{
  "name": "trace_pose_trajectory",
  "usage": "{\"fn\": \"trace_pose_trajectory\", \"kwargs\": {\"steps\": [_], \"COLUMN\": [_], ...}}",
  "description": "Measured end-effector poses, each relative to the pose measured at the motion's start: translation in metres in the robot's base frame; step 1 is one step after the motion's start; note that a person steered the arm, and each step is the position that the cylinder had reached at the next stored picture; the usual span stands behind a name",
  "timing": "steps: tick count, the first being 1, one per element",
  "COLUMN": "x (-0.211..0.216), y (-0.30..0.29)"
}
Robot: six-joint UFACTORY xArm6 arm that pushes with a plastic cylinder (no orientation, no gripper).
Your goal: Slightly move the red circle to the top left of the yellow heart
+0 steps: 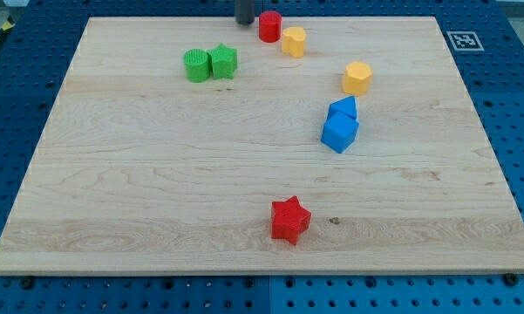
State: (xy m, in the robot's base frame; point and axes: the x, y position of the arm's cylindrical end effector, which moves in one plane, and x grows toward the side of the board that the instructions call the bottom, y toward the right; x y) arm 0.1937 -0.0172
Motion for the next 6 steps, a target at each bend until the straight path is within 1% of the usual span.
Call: {"fn": "trace_pose_trajectory", "kwargs": {"steps": [1,2,4,6], "x": [-0.002,-0.002,-0.001,-0.001], "y": [0.052,0.056,0.022,0.038]}}
